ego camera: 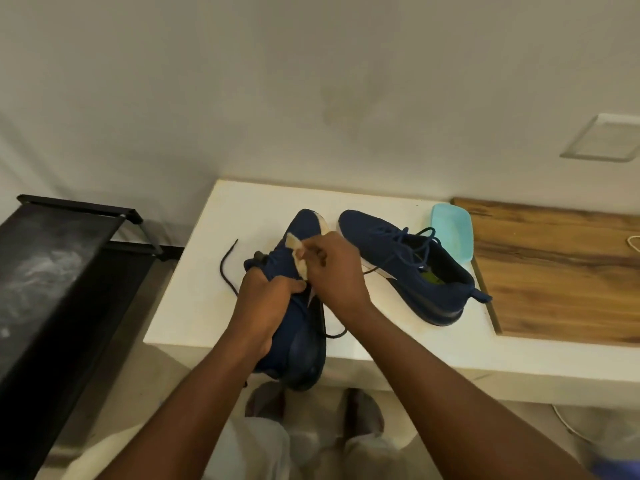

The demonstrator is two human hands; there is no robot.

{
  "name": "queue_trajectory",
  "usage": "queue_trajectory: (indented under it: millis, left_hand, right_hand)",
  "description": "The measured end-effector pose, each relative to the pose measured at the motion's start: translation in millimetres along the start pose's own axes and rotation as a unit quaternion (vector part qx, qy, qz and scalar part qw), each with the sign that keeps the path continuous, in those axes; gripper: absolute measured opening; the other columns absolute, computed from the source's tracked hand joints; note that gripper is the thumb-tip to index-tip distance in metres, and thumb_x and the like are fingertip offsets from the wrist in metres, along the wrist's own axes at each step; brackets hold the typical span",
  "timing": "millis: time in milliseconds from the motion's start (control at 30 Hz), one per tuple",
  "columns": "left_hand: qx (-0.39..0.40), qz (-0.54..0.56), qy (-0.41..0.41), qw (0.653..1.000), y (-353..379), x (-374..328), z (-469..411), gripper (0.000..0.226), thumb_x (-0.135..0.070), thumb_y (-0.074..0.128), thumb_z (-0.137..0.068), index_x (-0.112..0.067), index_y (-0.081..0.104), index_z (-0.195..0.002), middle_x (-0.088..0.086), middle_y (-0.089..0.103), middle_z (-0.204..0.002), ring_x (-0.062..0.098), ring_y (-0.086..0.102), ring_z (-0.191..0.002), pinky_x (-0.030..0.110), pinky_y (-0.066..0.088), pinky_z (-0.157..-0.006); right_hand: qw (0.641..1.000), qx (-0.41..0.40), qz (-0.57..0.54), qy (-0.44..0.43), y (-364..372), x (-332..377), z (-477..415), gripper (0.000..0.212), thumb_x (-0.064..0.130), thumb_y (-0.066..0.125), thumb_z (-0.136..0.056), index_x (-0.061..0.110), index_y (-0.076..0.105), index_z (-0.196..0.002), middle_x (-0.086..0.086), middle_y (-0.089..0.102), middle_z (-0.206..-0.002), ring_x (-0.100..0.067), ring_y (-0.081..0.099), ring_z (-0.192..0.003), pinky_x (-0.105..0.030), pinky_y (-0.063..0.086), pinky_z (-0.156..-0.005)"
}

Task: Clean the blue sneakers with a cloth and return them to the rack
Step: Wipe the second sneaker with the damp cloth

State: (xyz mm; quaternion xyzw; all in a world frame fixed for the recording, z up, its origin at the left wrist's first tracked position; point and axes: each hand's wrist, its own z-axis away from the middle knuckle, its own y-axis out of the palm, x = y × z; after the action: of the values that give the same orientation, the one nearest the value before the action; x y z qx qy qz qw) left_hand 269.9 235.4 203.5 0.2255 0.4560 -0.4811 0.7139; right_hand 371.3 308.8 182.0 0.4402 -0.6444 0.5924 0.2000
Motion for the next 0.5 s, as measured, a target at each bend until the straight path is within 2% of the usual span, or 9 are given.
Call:
queue_trajectory:
  millis: [67, 167, 233, 300, 367, 433, 500]
  left_hand:
    - [0.012, -0.003, 0.002, 1.000, 2, -3, 0, 0.018, -0.007, 0.075, -0.083, -0.016, 0.071, -0.098, 0.008, 0.076, -0.092, 0.031, 0.072, -0.087, 0.045, 0.059, -0.082]
    - [0.025, -0.012, -0.021, 0.999, -3, -11, -4, 0.024, -0.008, 0.077, -0.080, -0.016, 0.069, -0.101, 0.008, 0.075, -0.097, 0.032, 0.070, -0.090, 0.046, 0.059, -0.084]
    - [0.023, -0.014, -0.039, 0.999, -12, -16, -10, 0.033, -0.009, 0.079, -0.075, -0.016, 0.066, -0.106, 0.009, 0.074, -0.100, 0.032, 0.069, -0.092, 0.045, 0.058, -0.083]
    - [0.025, -0.011, -0.053, 0.998, -21, -17, -20, 0.048, -0.011, 0.080, -0.071, -0.013, 0.065, -0.116, 0.011, 0.073, -0.102, 0.032, 0.069, -0.092, 0.039, 0.055, -0.074]
    - [0.014, 0.002, -0.066, 0.998, -28, -16, -29, 0.048, -0.011, 0.079, -0.071, -0.009, 0.065, -0.117, 0.013, 0.073, -0.103, 0.032, 0.068, -0.092, 0.035, 0.051, -0.069]
    - [-0.003, 0.024, -0.081, 0.996, -33, -18, -36, 0.045, -0.012, 0.077, -0.071, -0.007, 0.067, -0.115, 0.015, 0.072, -0.103, 0.033, 0.067, -0.093, 0.038, 0.053, -0.073]
    - [-0.003, 0.041, -0.086, 0.995, -35, -18, -43, 0.045, -0.012, 0.076, -0.070, -0.008, 0.068, -0.114, 0.015, 0.073, -0.104, 0.035, 0.067, -0.095, 0.041, 0.054, -0.079]
  right_hand:
    - [0.999, -0.047, 0.004, 0.019, -7, -12, -12, 0.021, 0.001, 0.057, -0.089, 0.012, 0.072, -0.098, 0.001, 0.059, -0.091, -0.015, 0.060, -0.086, -0.024, 0.049, -0.076]
    - [0.996, -0.074, 0.015, 0.054, -10, -21, -17, 0.021, 0.005, 0.057, -0.091, 0.016, 0.071, -0.104, 0.000, 0.059, -0.097, -0.013, 0.060, -0.088, -0.018, 0.047, -0.074]
    - [0.998, -0.048, 0.020, 0.041, -6, -12, -8, 0.017, 0.011, 0.058, -0.094, 0.019, 0.071, -0.100, 0.002, 0.060, -0.095, -0.010, 0.060, -0.086, -0.017, 0.047, -0.072]
    - [1.000, 0.004, 0.017, 0.019, -1, 2, 11, 0.014, 0.016, 0.059, -0.095, 0.020, 0.072, -0.096, 0.006, 0.064, -0.089, -0.005, 0.060, -0.080, -0.017, 0.048, -0.071]
    - [0.998, 0.063, 0.023, 0.009, 3, 15, 35, 0.012, 0.020, 0.061, -0.095, 0.020, 0.074, -0.094, 0.012, 0.061, -0.084, -0.001, 0.057, -0.076, -0.011, 0.044, -0.069]
    - [0.995, 0.097, 0.037, -0.003, 6, 19, 53, 0.010, 0.022, 0.063, -0.095, 0.021, 0.073, -0.096, 0.015, 0.056, -0.085, 0.000, 0.054, -0.077, -0.008, 0.041, -0.071]
    - [0.993, 0.101, 0.049, -0.038, 8, 13, 51, 0.008, 0.020, 0.064, -0.094, 0.021, 0.072, -0.096, 0.014, 0.055, -0.087, -0.003, 0.053, -0.078, -0.012, 0.044, -0.073]
